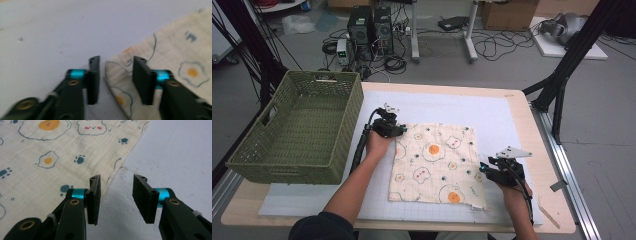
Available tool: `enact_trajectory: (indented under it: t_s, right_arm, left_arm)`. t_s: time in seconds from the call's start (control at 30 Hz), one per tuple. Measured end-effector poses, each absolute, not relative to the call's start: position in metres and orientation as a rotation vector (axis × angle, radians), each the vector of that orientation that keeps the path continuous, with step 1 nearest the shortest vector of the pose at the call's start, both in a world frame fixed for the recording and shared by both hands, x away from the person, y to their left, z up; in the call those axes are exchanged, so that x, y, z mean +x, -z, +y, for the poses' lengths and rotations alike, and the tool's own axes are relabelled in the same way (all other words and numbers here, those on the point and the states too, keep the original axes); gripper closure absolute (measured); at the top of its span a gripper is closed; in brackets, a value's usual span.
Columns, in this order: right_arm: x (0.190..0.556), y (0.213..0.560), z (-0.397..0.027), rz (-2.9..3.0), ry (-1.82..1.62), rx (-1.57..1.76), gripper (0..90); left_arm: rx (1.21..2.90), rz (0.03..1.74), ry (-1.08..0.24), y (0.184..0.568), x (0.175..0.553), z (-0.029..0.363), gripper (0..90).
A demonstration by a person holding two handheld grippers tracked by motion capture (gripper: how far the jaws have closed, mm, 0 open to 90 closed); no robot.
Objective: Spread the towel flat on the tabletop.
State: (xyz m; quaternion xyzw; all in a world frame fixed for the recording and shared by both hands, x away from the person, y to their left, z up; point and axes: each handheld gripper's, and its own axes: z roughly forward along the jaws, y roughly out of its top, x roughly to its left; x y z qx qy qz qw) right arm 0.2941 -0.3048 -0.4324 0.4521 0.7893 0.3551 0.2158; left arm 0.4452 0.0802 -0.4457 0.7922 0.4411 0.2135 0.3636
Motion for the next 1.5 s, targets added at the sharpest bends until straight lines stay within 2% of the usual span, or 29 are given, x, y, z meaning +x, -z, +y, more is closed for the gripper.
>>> enact_trajectory:
  t_s: [0.07,0.1,0.2,0.23,0.27,0.33,0.43,0.57,0.7,0.9,1.03,1.1,1.17,1.2,1.27,1.37,1.43,1.5]
  right_arm:
    - [0.294,0.433,-0.306,2.188,-0.988,1.251,57.8]
    - [0.294,0.433,-0.306,2.188,-0.986,1.256,57.8]
    - [0.294,0.433,-0.307,2.184,-0.992,1.26,57.7]
    - [0.294,0.433,-0.307,2.185,-0.996,1.256,57.5]
    - [0.295,0.433,-0.308,2.185,-0.996,1.257,57.1]
    - [0.296,0.434,-0.308,2.182,-1.002,1.259,56.4]
    - [0.302,0.434,-0.309,2.172,-1.017,1.273,55.0]
    - [0.318,0.433,-0.315,2.136,-1.071,1.308,53.4]
    - [0.344,0.432,-0.316,2.113,-1.074,1.334,52.6]
    - [0.385,0.432,-0.299,2.114,-1.08,1.342,53.4]
    - [0.409,0.438,-0.279,2.195,-1.029,1.339,58.1]
    - [0.417,0.444,-0.27,2.224,-0.954,1.347,66.8]
    - [0.419,0.444,-0.268,2.202,-0.952,1.328,84.9]
    - [0.419,0.444,-0.267,2.196,-0.915,1.302,85.9]
    - [0.419,0.444,-0.266,2.148,-0.854,1.311,84.7]
    - [0.418,0.444,-0.272,2.081,-0.877,1.382,67.2]
    - [0.414,0.438,-0.275,2.08,-0.9,1.371,60.5]
    - [0.408,0.429,-0.28,2.077,-0.949,1.352,57.8]
  left_arm:
    - [2.085,1.105,-0.637,0.444,0.444,0.076,83.8]
    - [2.1,1.103,-0.676,0.445,0.444,0.076,85.2]
    - [2.036,1.179,-0.643,0.446,0.447,0.084,84.8]
    - [2.038,1.165,-0.646,0.446,0.448,0.085,83.3]
    - [2.033,1.162,-0.648,0.445,0.448,0.087,76.9]
    - [1.985,1.216,-0.6,0.444,0.449,0.092,57.2]
    - [1.928,1.24,-0.513,0.439,0.448,0.099,45.5]
    - [1.874,1.178,-0.413,0.425,0.439,0.104,40.0]
    - [1.87,1.123,-0.425,0.415,0.432,0.099,41.4]
    - [1.903,1.133,-0.408,0.417,0.43,0.095,43.9]
    - [1.875,1.157,-0.421,0.424,0.428,0.1,48.8]
    - [1.867,1.172,-0.409,0.428,0.426,0.103,48.7]
    - [1.885,1.173,-0.41,0.43,0.423,0.106,48.4]
    - [1.88,1.171,-0.414,0.431,0.422,0.107,48.1]
    - [1.871,1.179,-0.412,0.432,0.418,0.109,47.9]
    - [1.864,1.183,-0.413,0.434,0.413,0.112,46.6]
    - [1.858,1.173,-0.41,0.436,0.41,0.113,45.8]
    - [1.843,1.165,-0.407,0.436,0.407,0.115,45.5]
